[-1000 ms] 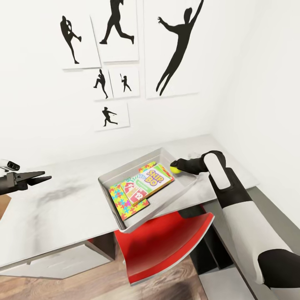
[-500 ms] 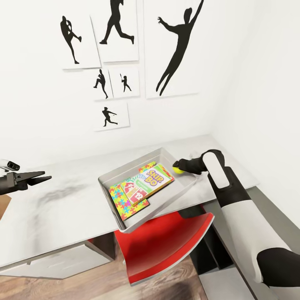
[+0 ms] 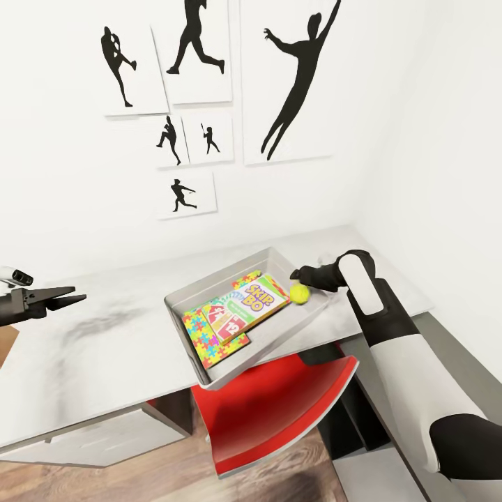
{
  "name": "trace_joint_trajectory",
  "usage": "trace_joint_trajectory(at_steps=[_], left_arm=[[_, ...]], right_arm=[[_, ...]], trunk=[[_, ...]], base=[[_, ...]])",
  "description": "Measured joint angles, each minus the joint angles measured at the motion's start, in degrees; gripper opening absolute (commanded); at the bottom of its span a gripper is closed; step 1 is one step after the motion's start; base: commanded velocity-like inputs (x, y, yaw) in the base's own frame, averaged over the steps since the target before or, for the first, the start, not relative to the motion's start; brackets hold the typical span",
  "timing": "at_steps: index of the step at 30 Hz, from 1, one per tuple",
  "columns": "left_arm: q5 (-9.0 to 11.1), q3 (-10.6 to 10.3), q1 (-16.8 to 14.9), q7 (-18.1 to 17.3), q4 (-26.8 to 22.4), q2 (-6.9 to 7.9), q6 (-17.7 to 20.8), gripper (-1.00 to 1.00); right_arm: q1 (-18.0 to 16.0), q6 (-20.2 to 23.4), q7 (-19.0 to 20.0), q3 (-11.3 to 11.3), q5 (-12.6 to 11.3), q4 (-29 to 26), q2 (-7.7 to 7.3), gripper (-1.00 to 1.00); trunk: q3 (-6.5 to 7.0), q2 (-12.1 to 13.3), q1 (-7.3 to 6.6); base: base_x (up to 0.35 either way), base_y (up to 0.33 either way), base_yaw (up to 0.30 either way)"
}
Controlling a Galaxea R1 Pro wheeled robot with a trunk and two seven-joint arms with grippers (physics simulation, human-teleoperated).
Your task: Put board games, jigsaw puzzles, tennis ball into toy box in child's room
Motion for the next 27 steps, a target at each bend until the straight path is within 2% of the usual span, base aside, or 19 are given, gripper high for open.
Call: trace_joint_trajectory(at_steps=[14,17,19,22,24,27], left_arm=[[0.0,0.0,0.0,0.0,0.0,0.07,0.0,1.00],[0.0,0.0,0.0,0.0,0.1,0.09,0.0,1.00],[0.0,0.0,0.0,0.0,0.1,0.09,0.0,1.00],[0.0,0.0,0.0,0.0,0.1,0.09,0.0,1.00],[0.0,0.0,0.0,0.0,0.1,0.09,0.0,1.00],[-0.1,0.0,0.0,0.0,0.1,0.05,0.0,1.00]], right_arm=[[0.3,0.0,0.0,-0.3,-0.4,-0.2,-0.07,1.00],[0.7,0.0,0.0,-0.5,-0.6,-3.1,-0.35,1.00],[1.8,0.0,0.1,-0.6,-2.2,-8.9,-0.76,1.00],[4.1,0.0,0.1,-2.3,-6.6,-16.4,-1.90,1.00],[5.2,0.0,0.1,-4.6,-9.3,-18.7,-3.58,1.00],[6.8,0.0,0.1,-7.4,-13.4,-20.6,-6.91,1.00]], trunk=[[0.00,0.0,0.00],[0.00,0.0,0.00],[0.00,0.0,-0.01],[0.00,0.0,0.00],[0.00,0.0,0.00],[0.00,0.0,0.00]], base=[[0.000,0.000,0.000],[0.000,0.000,0.000],[0.000,0.000,0.000],[0.000,0.000,0.000],[0.000,0.000,0.000],[0.000,0.000,0.000]])
